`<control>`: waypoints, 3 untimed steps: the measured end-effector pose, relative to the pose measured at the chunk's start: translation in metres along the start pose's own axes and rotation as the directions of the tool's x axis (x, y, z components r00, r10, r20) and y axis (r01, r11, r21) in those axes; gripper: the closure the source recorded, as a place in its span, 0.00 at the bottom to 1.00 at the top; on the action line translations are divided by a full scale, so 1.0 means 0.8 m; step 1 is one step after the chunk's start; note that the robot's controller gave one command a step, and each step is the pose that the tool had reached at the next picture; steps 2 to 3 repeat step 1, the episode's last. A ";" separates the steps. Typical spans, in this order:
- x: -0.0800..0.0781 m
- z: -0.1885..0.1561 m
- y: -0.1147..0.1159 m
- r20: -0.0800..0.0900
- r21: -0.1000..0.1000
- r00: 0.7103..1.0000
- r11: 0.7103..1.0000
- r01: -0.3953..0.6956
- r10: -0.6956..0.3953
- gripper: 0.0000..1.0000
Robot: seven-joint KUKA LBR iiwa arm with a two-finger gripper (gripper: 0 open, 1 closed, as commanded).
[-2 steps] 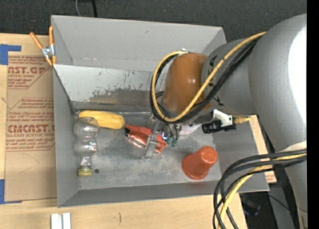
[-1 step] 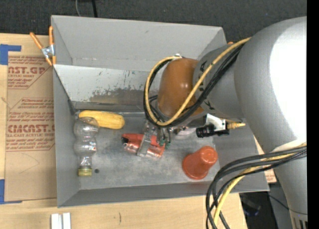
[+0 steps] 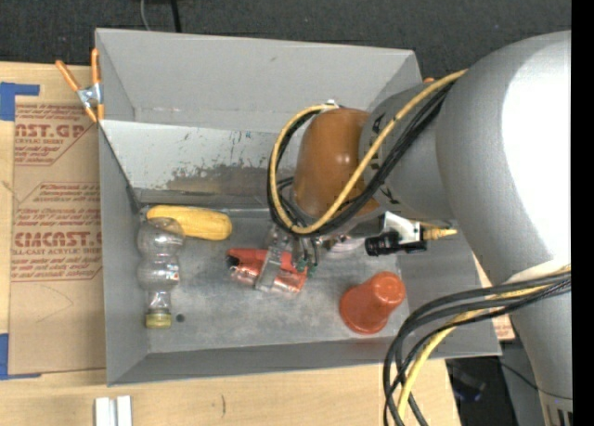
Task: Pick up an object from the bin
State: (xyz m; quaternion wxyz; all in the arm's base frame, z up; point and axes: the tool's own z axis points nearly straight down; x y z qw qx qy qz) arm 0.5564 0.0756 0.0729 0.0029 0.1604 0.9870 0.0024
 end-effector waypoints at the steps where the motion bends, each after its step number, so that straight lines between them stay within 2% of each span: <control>1: -0.013 -0.171 -0.007 0.001 -0.001 0.999 0.999 -0.052 0.052 1.00; 3: -0.013 -0.171 -0.007 0.001 -0.001 0.999 0.999 -0.052 0.052 1.00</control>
Offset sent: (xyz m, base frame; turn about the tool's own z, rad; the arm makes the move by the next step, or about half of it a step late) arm 0.0000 0.0000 0.0000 0.0000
